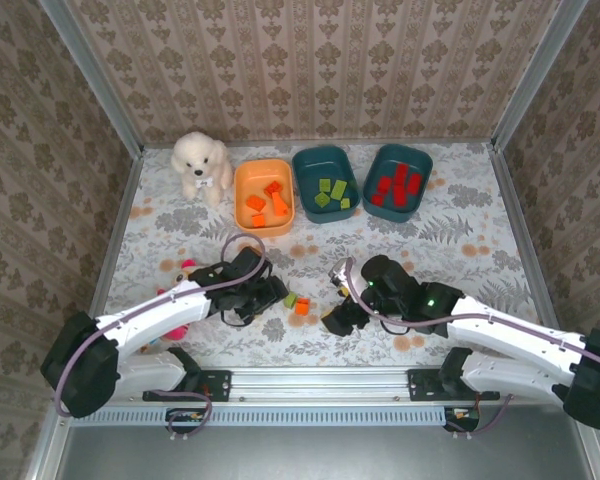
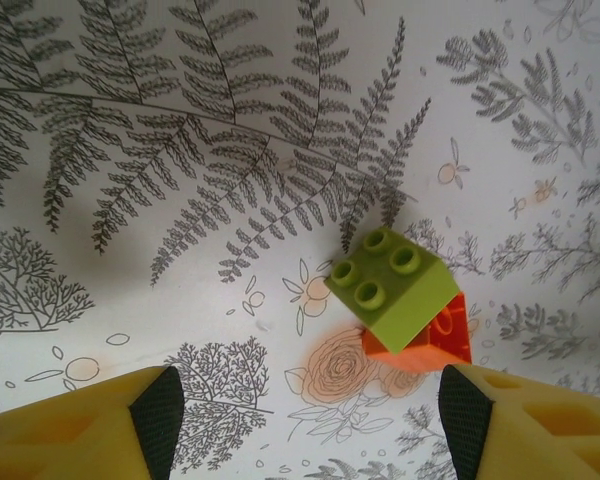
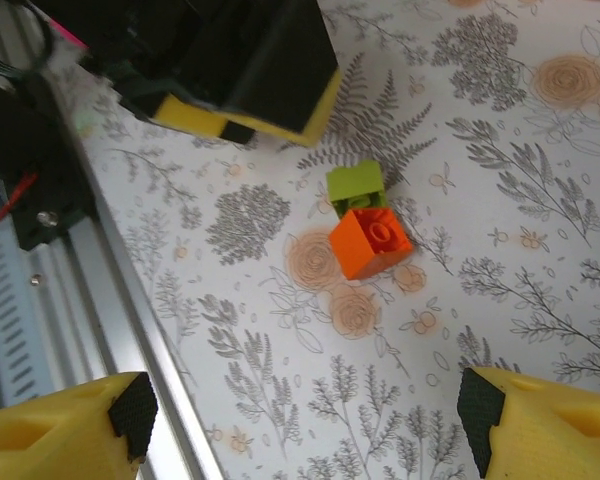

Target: Sort the legos into containers by color

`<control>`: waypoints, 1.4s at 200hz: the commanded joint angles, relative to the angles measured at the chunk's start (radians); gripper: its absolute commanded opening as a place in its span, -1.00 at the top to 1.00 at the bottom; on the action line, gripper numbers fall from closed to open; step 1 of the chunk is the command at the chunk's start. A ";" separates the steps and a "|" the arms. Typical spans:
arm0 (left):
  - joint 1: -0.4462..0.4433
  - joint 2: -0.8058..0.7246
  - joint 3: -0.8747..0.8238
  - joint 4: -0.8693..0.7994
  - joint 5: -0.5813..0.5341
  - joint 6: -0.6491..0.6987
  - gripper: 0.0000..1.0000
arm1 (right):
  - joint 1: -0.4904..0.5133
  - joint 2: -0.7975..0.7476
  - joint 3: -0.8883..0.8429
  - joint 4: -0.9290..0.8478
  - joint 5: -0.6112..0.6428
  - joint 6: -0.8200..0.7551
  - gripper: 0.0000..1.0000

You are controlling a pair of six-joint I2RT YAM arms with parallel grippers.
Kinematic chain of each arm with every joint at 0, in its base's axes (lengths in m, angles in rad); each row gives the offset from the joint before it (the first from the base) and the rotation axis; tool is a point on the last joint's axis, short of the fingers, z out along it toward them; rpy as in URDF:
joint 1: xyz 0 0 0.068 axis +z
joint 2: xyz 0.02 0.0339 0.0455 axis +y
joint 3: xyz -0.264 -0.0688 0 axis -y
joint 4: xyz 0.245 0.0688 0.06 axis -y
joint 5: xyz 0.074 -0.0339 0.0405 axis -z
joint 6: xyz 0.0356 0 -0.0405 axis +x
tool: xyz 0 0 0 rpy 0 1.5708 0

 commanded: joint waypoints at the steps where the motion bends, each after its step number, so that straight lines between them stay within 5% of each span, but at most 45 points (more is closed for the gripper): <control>1: -0.005 -0.059 -0.022 0.007 -0.066 -0.077 -0.43 | 0.012 0.084 0.065 -0.001 0.091 -0.044 -0.64; 89: -0.006 -0.215 -0.088 -0.032 -0.120 -0.118 -0.44 | 0.069 0.426 0.232 0.044 0.136 -0.038 -0.60; 145: -0.010 -0.060 -0.053 0.062 -0.042 -0.161 -0.54 | 0.069 0.257 0.108 0.175 0.115 -0.037 -0.62; 226: -0.071 0.232 0.083 0.128 -0.005 -0.429 -0.69 | 0.067 0.027 0.032 0.052 0.132 -0.034 -0.66; 280: -0.087 0.302 0.100 0.098 -0.030 -0.527 -0.39 | 0.067 -0.045 0.001 0.034 0.147 -0.011 -0.67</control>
